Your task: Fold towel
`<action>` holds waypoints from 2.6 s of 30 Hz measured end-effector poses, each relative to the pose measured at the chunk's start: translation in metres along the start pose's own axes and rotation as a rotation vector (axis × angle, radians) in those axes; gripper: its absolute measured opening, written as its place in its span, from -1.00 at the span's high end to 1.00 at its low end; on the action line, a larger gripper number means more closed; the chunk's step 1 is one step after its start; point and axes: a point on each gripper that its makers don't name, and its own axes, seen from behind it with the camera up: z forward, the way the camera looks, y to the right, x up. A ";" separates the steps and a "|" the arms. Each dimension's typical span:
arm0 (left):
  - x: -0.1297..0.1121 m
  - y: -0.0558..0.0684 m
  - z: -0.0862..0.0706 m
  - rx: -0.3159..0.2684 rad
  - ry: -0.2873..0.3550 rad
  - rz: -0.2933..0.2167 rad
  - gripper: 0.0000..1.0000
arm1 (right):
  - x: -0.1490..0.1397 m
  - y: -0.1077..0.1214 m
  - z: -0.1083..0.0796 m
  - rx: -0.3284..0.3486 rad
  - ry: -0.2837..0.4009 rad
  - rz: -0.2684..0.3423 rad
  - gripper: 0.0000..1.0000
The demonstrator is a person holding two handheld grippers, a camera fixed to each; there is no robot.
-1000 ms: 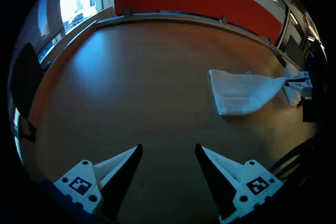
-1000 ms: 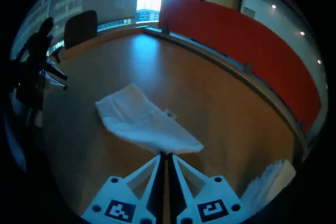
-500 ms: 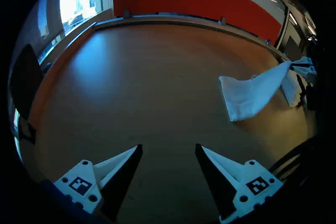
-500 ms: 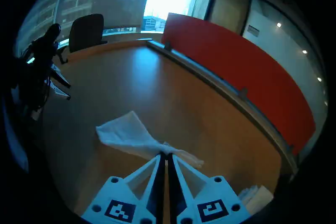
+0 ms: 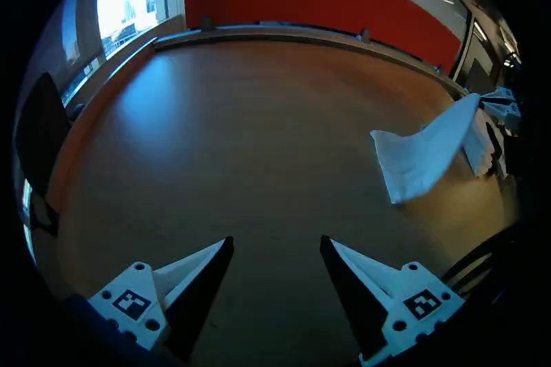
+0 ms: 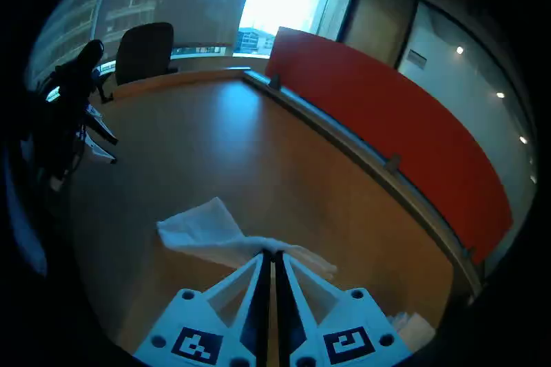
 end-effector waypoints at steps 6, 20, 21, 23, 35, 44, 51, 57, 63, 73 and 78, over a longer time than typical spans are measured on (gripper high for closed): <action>0.002 0.000 -0.001 0.001 0.005 -0.001 -0.87 | 0.004 -0.007 0.004 0.019 0.004 -0.005 0.91; 0.002 -0.004 -0.003 0.004 0.012 -0.009 -0.86 | 0.013 -0.033 0.019 0.084 0.006 -0.028 0.91; 0.002 -0.004 -0.003 0.004 0.013 -0.010 -0.86 | 0.013 -0.035 0.020 0.088 0.005 -0.030 0.91; 0.003 -0.005 -0.004 0.004 0.015 -0.010 -0.86 | 0.013 -0.038 0.022 0.097 0.003 -0.034 0.91; 0.006 -0.004 -0.004 0.000 0.019 -0.004 -0.86 | 0.005 -0.057 0.041 0.163 -0.024 -0.068 0.91; 0.006 -0.002 -0.004 -0.003 0.020 0.001 -0.86 | 0.006 -0.070 0.055 0.211 -0.034 -0.098 0.91; 0.005 -0.005 -0.005 0.002 0.023 -0.011 -0.86 | 0.008 -0.085 0.064 0.252 -0.038 -0.115 0.91; 0.005 -0.009 -0.006 0.009 0.026 -0.020 -0.87 | 0.009 -0.097 0.070 0.281 -0.043 -0.130 0.91; 0.006 -0.012 -0.008 0.013 0.031 -0.031 -0.87 | 0.010 -0.105 0.076 0.306 -0.049 -0.147 0.91; 0.007 -0.013 -0.007 0.012 0.034 -0.035 -0.86 | 0.011 -0.113 0.086 0.335 -0.058 -0.170 0.91; 0.007 -0.011 -0.007 0.010 0.036 -0.040 -0.86 | 0.013 -0.116 0.090 0.349 -0.062 -0.185 0.91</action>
